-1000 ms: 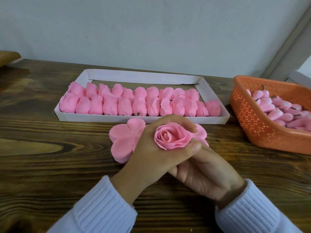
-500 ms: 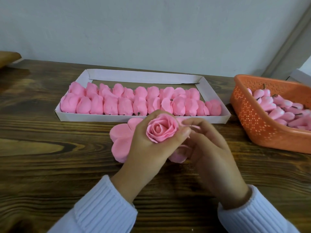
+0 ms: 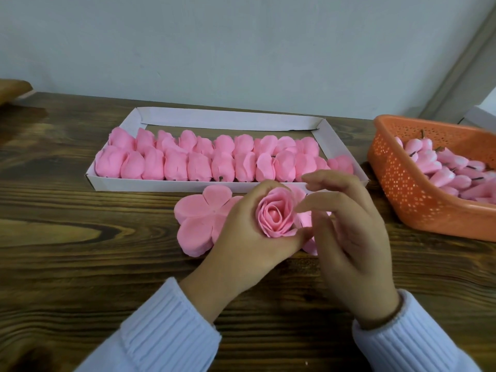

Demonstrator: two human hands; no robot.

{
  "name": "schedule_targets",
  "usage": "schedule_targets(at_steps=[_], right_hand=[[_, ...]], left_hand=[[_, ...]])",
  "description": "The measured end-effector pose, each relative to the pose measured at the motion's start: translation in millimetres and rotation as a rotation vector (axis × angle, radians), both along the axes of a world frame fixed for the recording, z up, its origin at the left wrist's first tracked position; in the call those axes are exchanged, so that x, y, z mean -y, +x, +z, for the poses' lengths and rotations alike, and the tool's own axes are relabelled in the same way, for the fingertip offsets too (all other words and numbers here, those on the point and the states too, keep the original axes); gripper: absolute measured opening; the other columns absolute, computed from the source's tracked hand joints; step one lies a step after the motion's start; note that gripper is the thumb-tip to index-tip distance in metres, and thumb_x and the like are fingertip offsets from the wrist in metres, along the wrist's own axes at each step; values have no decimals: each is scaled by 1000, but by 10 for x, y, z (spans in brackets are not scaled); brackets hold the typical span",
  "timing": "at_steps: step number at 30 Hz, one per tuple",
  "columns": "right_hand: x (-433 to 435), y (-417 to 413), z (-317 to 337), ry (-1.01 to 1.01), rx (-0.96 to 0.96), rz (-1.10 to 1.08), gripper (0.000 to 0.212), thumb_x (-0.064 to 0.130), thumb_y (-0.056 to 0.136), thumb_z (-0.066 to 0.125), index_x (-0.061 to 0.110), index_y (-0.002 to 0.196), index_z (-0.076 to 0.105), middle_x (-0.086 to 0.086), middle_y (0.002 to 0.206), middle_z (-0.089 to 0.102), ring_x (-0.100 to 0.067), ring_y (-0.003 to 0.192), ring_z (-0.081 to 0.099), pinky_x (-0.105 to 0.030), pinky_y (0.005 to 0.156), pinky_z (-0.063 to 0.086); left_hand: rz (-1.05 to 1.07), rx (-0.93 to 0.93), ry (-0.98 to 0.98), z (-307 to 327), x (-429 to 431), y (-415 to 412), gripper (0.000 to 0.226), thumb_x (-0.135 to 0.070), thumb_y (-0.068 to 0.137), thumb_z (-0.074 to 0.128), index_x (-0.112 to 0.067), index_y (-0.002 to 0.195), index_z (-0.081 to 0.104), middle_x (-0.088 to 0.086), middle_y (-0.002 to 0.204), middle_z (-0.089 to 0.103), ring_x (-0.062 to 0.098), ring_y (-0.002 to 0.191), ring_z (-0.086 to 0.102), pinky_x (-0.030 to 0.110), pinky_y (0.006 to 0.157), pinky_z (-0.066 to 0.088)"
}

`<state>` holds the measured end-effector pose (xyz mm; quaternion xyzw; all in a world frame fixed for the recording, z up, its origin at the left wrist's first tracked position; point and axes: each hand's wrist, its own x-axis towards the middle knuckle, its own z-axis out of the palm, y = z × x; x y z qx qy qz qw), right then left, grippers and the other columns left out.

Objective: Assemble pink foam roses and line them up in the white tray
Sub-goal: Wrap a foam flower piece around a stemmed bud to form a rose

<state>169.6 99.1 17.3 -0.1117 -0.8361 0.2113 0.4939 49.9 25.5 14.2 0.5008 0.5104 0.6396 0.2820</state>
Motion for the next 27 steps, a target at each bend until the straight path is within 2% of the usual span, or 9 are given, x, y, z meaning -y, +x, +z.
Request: schedule_targets(at_steps=[7, 10, 11, 16, 20, 23, 25, 26, 27], right_hand=[[-14, 18, -9, 79, 38, -85, 30, -19, 73, 50, 4, 79, 67, -11, 111, 55, -10, 102, 54, -14, 87, 40], [-18, 2, -19, 47, 68, -112, 23, -7, 77, 48, 6, 80, 67, -11, 110, 57, -18, 106, 56, -16, 89, 39], [-20, -4, -21, 31, 72, -115, 21, -4, 77, 49, 6, 81, 67, -10, 107, 58, -18, 105, 56, -18, 89, 40], [-2, -1, -9, -18, 65, -70, 16, 8, 78, 49, 9, 80, 64, -1, 83, 58, -19, 81, 57, -26, 74, 43], [36, 4, -7, -38, 76, -97, 11, 14, 72, 49, 18, 75, 58, 4, 69, 56, -11, 69, 51, -35, 66, 42], [43, 4, -13, -54, 76, -109, 10, 15, 69, 48, 15, 72, 57, 4, 67, 55, -10, 67, 48, -37, 64, 40], [40, 0, -15, -61, 77, -117, 10, 16, 69, 48, 15, 72, 57, 5, 67, 55, -9, 67, 48, -36, 64, 40], [39, 0, -16, -68, 77, -122, 10, 16, 69, 48, 14, 72, 57, 4, 67, 56, -8, 67, 49, -36, 64, 40], [38, -1, -18, -76, 78, -129, 10, 17, 70, 48, 13, 71, 57, 4, 66, 56, -8, 66, 49, -36, 65, 40]], left_hand=[[21, -17, -1, -3, -15, 15, 26, -8, 64, 72, -17, 87, 61, 1, 77, 65, 24, 73, 62, 38, 69, 56], [1, 5, 13, 8, -11, 26, 30, -7, 67, 72, -24, 89, 61, -9, 80, 67, 7, 74, 63, 22, 66, 54], [-7, 14, 15, 9, -8, 29, 30, -6, 67, 72, -24, 88, 61, -10, 79, 67, 5, 73, 63, 22, 65, 54], [-13, 35, -8, -23, -11, 19, 33, -14, 61, 77, -28, 87, 63, -8, 80, 69, 12, 77, 65, 39, 72, 58], [5, 3, -5, -51, -23, 11, 34, -24, 59, 76, -39, 87, 63, -9, 83, 68, 11, 79, 65, 35, 75, 57], [-8, 26, -7, -80, -30, 13, 36, -27, 58, 74, -45, 87, 64, -10, 84, 68, 13, 82, 65, 41, 80, 56], [14, -50, -10, -74, -28, 15, 42, -28, 58, 73, -52, 89, 60, -19, 86, 67, 2, 82, 63, 25, 78, 55], [18, -54, -1, -75, -30, 17, 41, -27, 58, 73, -52, 88, 60, -18, 85, 67, 1, 80, 63, 25, 76, 54], [7, -2, 15, -59, -27, 20, 36, -28, 58, 73, -47, 87, 62, -13, 82, 67, 7, 78, 63, 33, 75, 55]])
